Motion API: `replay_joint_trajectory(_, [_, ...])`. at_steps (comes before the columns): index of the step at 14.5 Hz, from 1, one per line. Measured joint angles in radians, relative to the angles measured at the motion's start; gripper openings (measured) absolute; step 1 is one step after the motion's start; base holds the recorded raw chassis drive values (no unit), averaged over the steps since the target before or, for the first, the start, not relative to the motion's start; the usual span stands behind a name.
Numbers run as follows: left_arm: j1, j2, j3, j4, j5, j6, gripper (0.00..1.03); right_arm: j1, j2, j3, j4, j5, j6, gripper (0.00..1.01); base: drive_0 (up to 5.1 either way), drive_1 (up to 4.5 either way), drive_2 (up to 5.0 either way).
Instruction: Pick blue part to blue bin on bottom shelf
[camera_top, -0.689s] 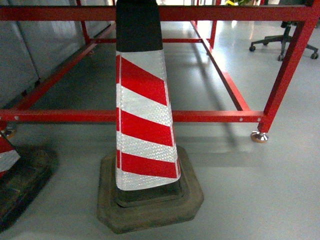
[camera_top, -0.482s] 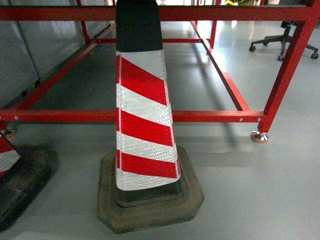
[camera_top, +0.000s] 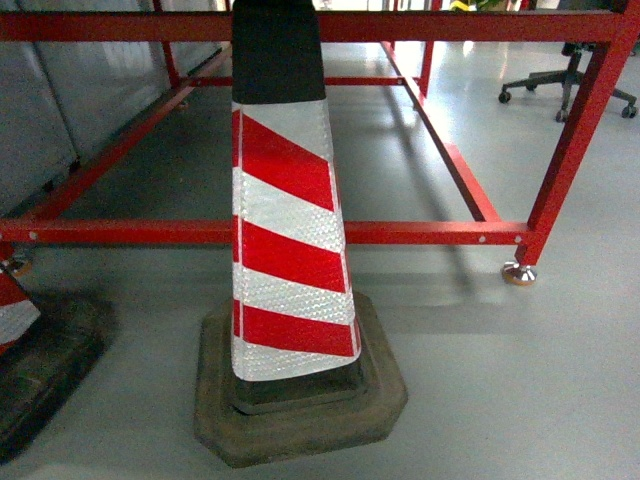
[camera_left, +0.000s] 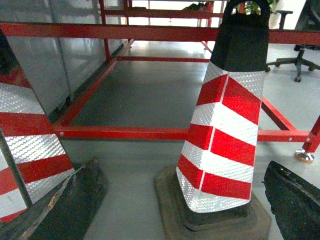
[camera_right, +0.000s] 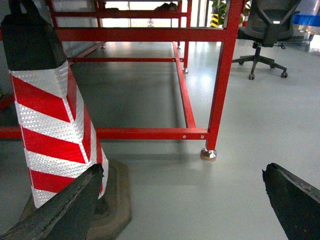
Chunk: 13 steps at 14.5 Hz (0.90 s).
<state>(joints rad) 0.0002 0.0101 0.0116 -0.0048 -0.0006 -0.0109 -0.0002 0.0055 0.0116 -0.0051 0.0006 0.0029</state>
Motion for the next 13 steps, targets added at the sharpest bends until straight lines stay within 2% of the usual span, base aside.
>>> replay_joint_trajectory(13, [0.000, 0.000, 0.000, 0.000, 0.000, 0.000, 0.98, 0.000, 0.000, 0.000, 0.000, 0.000, 0.000, 0.98, 0.0, 0.00, 0.0])
